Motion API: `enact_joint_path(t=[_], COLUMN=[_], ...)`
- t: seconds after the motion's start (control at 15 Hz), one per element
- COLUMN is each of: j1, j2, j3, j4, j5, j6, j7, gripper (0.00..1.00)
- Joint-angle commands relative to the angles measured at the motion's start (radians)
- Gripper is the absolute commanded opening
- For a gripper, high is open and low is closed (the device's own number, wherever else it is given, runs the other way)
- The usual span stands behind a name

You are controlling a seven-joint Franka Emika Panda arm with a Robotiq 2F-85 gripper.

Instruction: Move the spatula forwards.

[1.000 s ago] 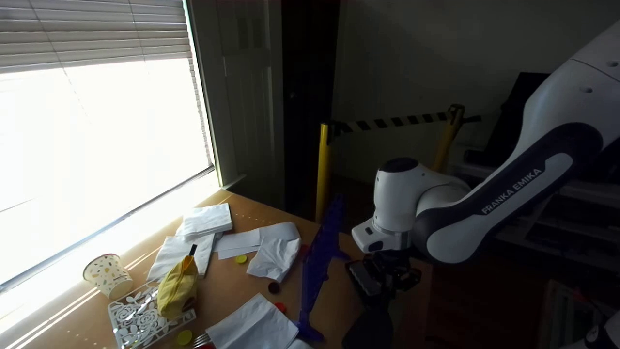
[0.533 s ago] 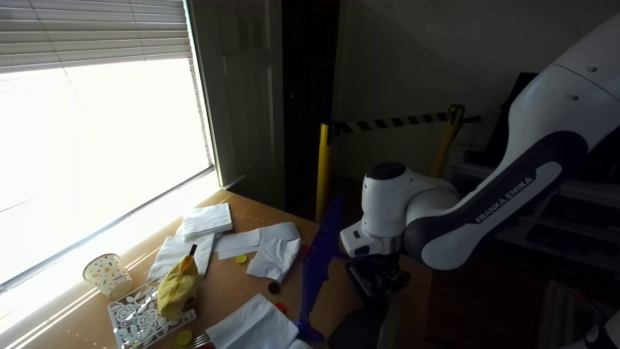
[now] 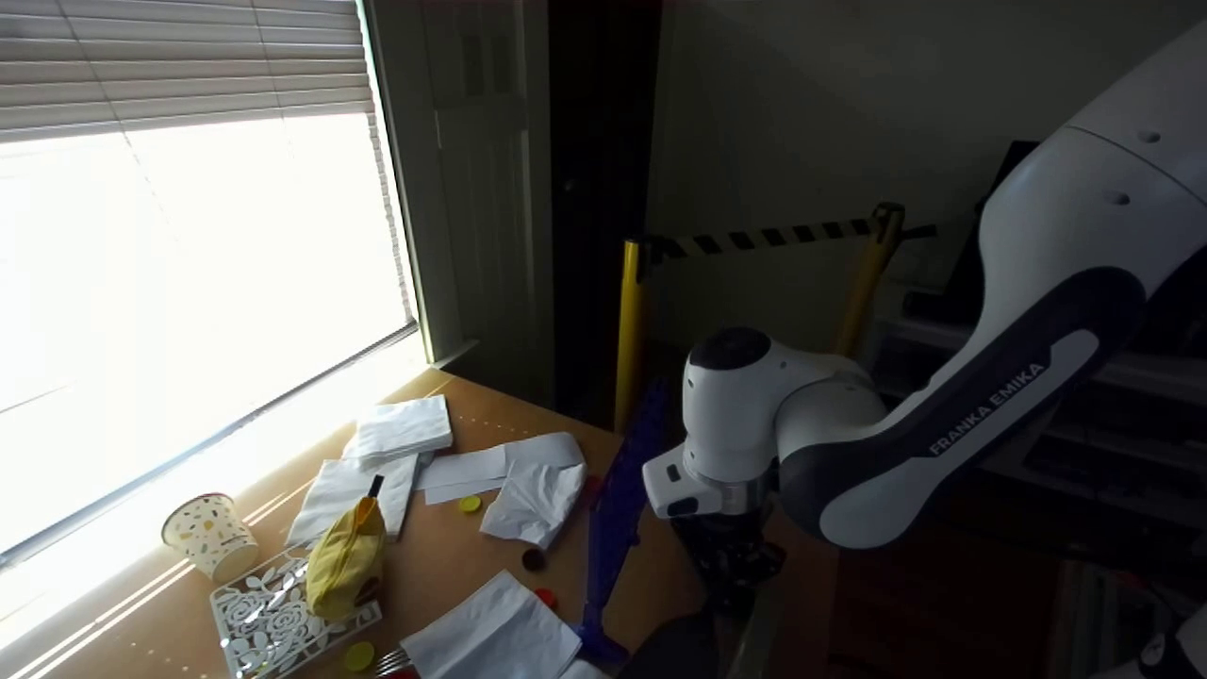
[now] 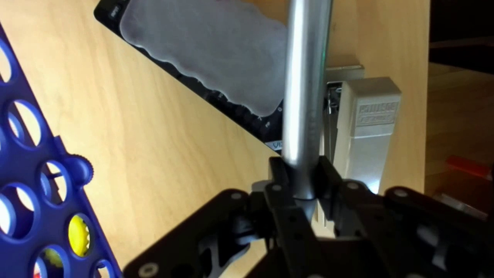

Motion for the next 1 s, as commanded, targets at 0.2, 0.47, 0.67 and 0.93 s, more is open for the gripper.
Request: enact_joint_path(t=[0.2,0.47,0.67,0.93], j1=[0.020,0.019,0.023,0.024], j2=[0.069,0.102,0.115,0.118], j3=[0.011,0.024,0.027,0.032], j4=[0.065,0.092,0.105,0.113], j5=[-0.120,-0.120,-0.124,-0.124], j6=[-0.021,-0.027,-0.031,-0.037], j7=[0.131,0.136,0.145,0.147], gripper=[0.06,0.06,0.48,0.70])
